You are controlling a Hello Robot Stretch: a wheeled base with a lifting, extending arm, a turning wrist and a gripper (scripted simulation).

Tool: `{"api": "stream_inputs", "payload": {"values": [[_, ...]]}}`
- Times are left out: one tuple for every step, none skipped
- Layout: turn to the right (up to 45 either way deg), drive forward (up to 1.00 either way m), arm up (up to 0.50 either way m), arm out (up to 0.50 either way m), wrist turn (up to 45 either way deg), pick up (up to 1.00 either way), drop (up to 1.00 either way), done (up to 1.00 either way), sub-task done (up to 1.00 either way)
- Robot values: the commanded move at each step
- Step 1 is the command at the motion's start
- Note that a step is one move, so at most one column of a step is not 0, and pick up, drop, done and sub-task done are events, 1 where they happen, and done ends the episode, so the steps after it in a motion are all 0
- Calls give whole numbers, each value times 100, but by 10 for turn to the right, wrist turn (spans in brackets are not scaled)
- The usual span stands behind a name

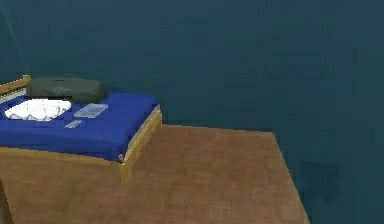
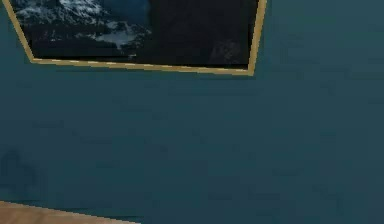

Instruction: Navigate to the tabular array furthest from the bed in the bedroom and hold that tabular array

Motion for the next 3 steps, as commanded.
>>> {"api": "stream_inputs", "payload": {"values": [[0,90,0,0,0,0,0,0,0],[-450,0,0,0,0,0,0,0,0],[-240,0,0,0,0,0,0,0,0]]}}
